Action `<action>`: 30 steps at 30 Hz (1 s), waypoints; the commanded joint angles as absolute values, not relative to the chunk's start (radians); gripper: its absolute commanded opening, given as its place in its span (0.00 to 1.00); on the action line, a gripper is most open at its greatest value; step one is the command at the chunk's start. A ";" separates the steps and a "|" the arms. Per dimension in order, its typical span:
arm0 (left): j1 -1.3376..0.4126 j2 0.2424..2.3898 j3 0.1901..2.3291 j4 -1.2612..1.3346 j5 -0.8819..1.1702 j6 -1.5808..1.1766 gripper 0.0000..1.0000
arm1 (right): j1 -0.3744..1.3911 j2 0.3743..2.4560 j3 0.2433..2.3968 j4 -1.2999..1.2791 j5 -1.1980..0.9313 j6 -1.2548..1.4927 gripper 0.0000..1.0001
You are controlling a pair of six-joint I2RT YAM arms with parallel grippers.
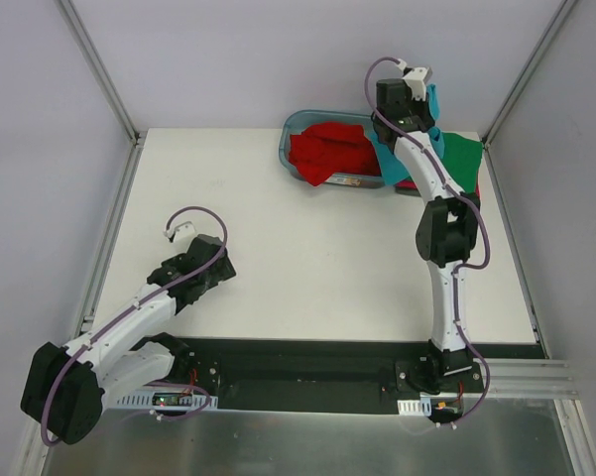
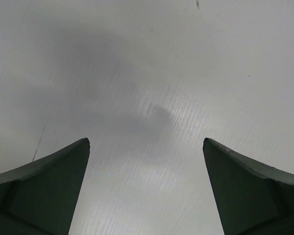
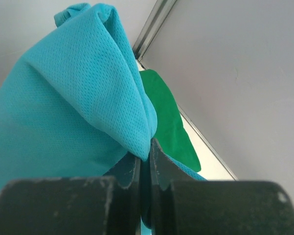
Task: Fold and stack the t-shirts
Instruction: Put the neatly folded tshirt into the corner of the board with the right arm
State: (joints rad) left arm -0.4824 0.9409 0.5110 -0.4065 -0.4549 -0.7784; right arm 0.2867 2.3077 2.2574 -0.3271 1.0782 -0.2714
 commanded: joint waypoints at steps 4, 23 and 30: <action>-0.471 0.954 0.561 -0.413 -0.474 -0.796 0.99 | 0.219 2.325 2.329 -0.399 1.023 -0.026 0.01; -0.471 1.023 0.601 -0.413 -0.457 -0.798 0.99 | 0.077 2.345 2.367 -0.575 0.848 0.405 0.01; -0.471 1.048 0.614 -0.413 -0.454 -0.793 0.99 | 0.031 2.339 2.350 -0.655 0.828 0.480 0.01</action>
State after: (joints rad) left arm -0.4824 1.0355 0.5735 -0.4061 -0.4538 -0.7788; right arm 0.0597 2.3508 2.3226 -0.6090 0.8410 0.3981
